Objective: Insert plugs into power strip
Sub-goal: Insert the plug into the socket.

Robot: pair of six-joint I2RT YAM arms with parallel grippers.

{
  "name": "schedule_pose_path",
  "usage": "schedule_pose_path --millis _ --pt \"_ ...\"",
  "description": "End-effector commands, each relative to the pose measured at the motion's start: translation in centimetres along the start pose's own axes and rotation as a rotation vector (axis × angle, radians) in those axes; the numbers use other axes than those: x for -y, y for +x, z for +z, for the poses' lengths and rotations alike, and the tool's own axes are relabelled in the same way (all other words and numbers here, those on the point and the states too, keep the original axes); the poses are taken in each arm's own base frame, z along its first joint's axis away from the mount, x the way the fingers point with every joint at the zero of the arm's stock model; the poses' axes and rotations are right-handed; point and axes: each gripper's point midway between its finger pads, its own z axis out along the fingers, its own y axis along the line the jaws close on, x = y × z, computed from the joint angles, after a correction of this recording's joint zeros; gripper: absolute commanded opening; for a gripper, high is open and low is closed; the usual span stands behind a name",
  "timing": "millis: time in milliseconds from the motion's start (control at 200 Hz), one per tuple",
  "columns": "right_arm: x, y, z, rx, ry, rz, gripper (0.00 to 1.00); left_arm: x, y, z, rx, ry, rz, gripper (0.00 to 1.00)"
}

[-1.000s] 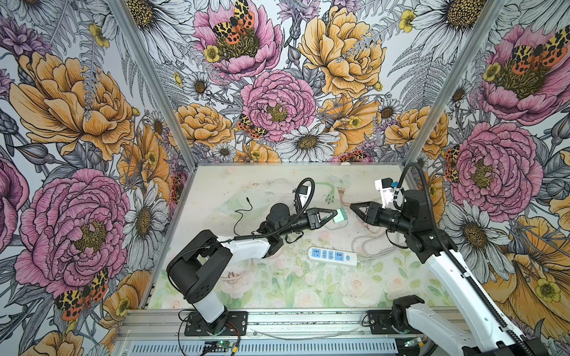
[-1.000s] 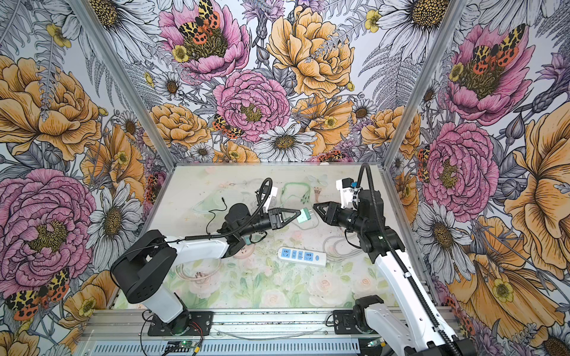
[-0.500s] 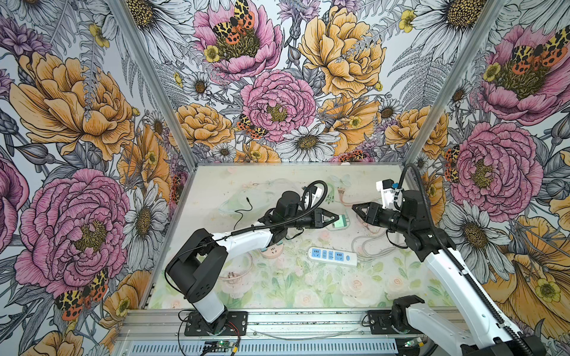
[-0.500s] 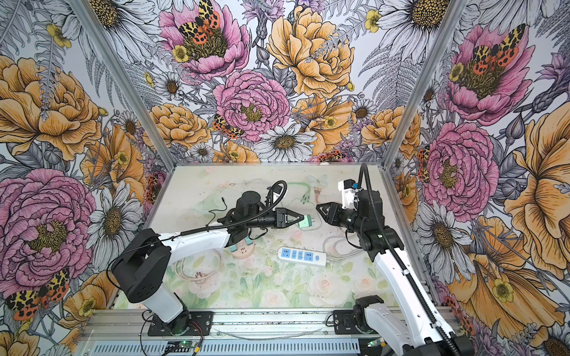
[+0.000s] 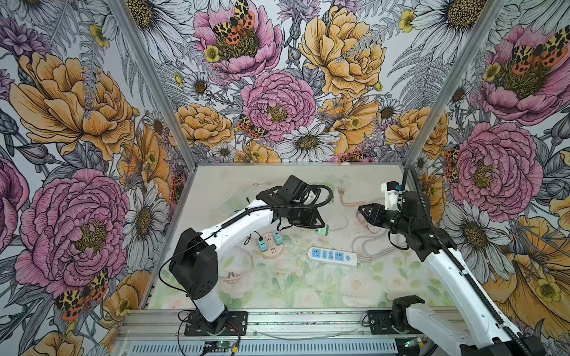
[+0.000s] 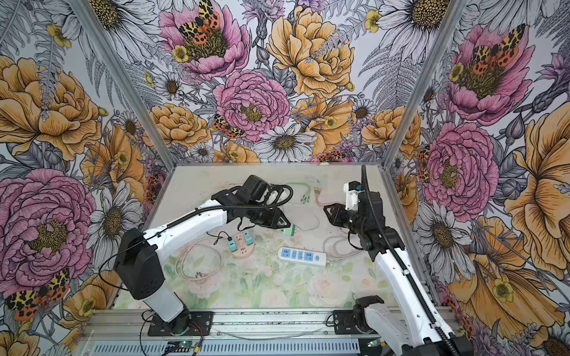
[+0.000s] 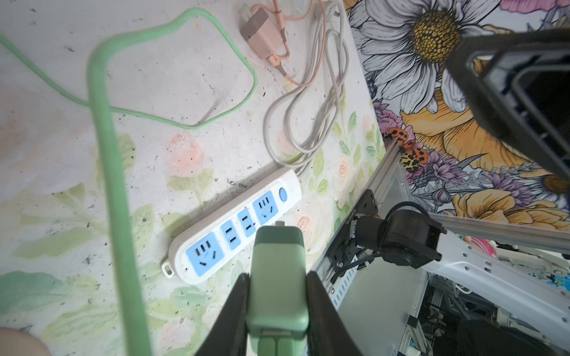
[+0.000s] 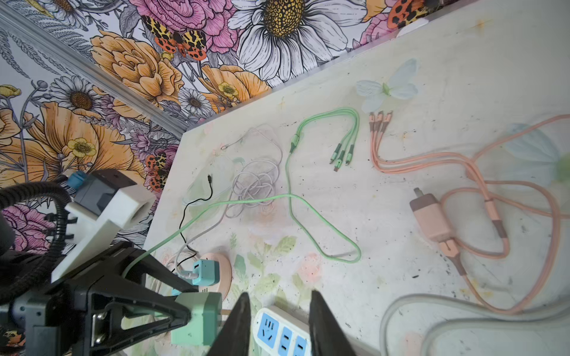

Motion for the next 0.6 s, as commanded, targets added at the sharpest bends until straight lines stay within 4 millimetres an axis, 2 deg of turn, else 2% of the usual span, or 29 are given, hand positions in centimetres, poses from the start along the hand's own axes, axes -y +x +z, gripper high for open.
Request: schedule_pose_path --millis 0,180,320,370,395,590 --pt "1.3 -0.3 -0.4 0.032 0.068 -0.016 0.33 -2.9 3.4 0.1 -0.155 -0.161 -0.003 0.09" --pt "2.0 0.3 0.0 0.016 0.092 -0.006 0.32 -3.5 4.0 1.0 -0.178 -0.245 0.002 0.07" --pt "2.1 0.1 0.1 0.019 0.097 -0.009 0.32 -2.6 4.0 1.7 -0.203 -0.263 0.054 0.06" --pt "2.0 0.1 0.0 0.02 0.095 -0.009 0.32 -2.5 3.7 1.3 -0.203 -0.275 0.06 0.06" --pt "2.0 0.1 0.0 0.02 0.095 -0.01 0.32 -3.2 4.0 2.0 -0.237 -0.302 0.058 0.06" --pt "2.5 0.5 0.1 0.018 0.108 -0.005 0.32 -2.7 3.6 1.3 -0.285 -0.356 0.206 0.06"
